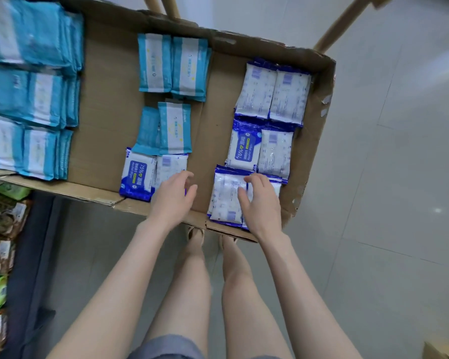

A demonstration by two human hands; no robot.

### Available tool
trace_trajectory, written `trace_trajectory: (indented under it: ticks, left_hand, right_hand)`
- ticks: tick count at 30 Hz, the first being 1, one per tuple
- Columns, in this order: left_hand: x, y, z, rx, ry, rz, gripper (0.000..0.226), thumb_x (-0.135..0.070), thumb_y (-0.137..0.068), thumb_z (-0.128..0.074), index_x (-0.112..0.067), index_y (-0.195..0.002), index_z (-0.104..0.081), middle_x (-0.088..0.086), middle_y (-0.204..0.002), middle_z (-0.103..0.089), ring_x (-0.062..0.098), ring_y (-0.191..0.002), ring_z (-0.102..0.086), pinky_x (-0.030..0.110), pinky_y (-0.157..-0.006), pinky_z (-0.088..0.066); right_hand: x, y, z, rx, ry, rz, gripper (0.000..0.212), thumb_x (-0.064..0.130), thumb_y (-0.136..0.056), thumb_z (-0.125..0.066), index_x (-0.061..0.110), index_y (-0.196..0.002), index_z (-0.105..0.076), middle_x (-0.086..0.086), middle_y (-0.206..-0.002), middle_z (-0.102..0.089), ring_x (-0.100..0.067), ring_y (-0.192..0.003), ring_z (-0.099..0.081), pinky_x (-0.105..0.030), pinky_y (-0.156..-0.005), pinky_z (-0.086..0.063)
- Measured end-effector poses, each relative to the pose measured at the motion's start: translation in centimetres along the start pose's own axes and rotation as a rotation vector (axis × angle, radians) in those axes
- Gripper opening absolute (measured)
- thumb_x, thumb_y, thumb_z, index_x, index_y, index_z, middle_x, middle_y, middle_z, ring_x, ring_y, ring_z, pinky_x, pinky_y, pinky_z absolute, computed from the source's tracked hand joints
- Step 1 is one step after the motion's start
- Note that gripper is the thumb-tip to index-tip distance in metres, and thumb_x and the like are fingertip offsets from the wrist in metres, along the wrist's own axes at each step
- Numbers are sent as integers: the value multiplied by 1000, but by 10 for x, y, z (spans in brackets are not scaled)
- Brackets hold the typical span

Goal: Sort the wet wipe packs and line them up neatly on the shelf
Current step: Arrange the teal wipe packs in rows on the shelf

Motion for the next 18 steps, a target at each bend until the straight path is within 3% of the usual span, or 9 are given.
trace_trajectory:
  ticks: [8,12,18]
  left_hand:
    - [71,10,50,-112,128,83,25,-19,-95,-52,-10,-117,-60,3,-113,-64,19,-101,-59,32,-89,-46]
    - [114,-2,62,-65,149,125,21,-16,-94,-53,-10,-113,-61,4,-112,-62,20,-99,-59,29,-85,-45]
    - [165,-40,64,38,177,140,30,-17,-93,-54,-10,-122,-54,6,-120,-54,23,-109,-54,34,-92,-44]
  right_hand:
    - [67,1,-59,70,-49,4,26,18,-96,-49,7,-118,-58,-5,-121,-57,-22,-115,-48,-30,-90,-37]
    - [92,-2,-103,95,-82,-99,26,19,-97,-48,8,-118,-58,-5,-123,-56,-23,-114,-50,-34,-92,-40]
    - [112,-15,-160,65,-133,-274,26,20,-97,-50,9,-118,-57,-4,-124,-56,-21,-115,-50,-26,-85,-35]
Point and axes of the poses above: each hand's wrist, its own y-axis away from the middle knuckle, its own z-axis out of the back of the hand, x = y × z, the point moved 5 cm from there along -y, towards the middle knuckle
